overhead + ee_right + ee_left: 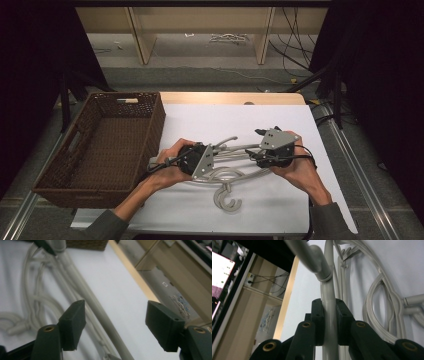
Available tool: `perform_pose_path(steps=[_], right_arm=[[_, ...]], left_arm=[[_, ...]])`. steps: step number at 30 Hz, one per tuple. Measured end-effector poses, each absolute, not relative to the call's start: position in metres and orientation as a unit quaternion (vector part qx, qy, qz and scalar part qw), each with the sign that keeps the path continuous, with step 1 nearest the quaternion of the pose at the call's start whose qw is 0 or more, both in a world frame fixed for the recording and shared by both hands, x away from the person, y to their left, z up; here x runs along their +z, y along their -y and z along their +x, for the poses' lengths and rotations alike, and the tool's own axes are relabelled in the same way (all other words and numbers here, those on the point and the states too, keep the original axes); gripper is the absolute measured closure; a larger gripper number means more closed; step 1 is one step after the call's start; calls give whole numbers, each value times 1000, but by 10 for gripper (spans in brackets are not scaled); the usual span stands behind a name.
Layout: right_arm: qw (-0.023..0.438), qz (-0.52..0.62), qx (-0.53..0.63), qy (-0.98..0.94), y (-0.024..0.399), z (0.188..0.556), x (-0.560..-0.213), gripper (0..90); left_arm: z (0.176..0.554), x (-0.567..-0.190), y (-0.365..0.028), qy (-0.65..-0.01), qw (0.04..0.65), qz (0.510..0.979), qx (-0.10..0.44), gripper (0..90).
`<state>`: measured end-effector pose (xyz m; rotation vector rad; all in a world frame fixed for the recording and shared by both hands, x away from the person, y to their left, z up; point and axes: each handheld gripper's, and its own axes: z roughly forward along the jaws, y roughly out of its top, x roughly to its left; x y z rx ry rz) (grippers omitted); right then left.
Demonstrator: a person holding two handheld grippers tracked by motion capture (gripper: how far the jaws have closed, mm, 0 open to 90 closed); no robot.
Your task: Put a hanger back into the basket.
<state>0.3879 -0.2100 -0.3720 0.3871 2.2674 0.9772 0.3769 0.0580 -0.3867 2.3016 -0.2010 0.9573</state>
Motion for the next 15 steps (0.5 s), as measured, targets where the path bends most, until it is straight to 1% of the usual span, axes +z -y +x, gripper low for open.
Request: perform_pose_path(steps=[3,4,7,10,11,12,13,15], right_arm=[[325,168,385,-847,213,386,-369,298],[329,171,389,-843,214,385,-367,298],[330,184,406,-832,218,382,-364,292],[330,191,414,-827,219,381,-361,289],[330,194,419,-823,220,378,-360,289],[329,193,420,-824,220,377,-359,288],[329,192,420,-824,220,375,-358,288],[325,192,420,-825,219,371,-358,285]], left_arm=[[378,-386,-61,59,309,876,365,808],[378,-385,-64,31,311,878,363,810],[379,-382,-66,27,311,877,364,814],[381,-377,-69,9,317,878,358,817],[382,-375,-71,-10,332,876,349,817],[382,-375,-71,-10,332,876,349,817],[386,-372,-73,-39,349,872,341,817],[388,-369,-74,-50,354,872,336,817]])
